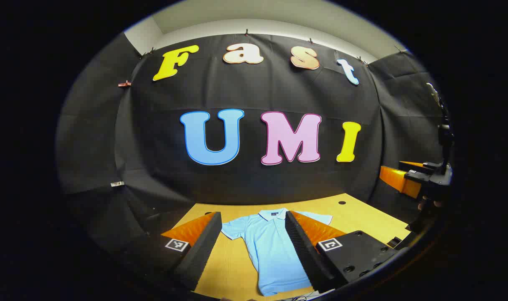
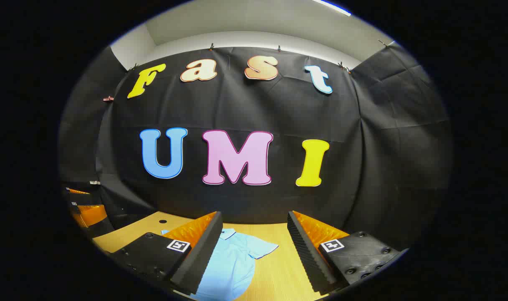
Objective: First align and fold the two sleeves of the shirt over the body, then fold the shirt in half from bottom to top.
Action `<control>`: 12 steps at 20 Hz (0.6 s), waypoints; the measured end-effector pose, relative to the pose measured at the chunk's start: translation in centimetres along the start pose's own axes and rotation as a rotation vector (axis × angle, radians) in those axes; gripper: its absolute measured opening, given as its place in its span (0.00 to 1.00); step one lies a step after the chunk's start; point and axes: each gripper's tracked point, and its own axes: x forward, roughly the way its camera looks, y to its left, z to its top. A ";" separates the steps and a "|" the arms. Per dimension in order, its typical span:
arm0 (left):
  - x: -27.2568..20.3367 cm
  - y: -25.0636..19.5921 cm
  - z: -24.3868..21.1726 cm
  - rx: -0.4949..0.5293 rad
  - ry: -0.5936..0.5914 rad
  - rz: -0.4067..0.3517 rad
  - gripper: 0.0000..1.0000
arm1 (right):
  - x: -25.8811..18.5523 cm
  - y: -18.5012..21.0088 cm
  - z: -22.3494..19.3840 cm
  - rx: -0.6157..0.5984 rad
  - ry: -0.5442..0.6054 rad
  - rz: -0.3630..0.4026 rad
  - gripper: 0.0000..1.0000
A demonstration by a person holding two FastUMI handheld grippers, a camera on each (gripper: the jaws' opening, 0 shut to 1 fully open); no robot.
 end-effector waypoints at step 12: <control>3.0 -0.5 -0.1 -0.008 0.005 0.009 0.97 | 2.1 -0.5 -2.5 -0.030 0.037 0.025 0.96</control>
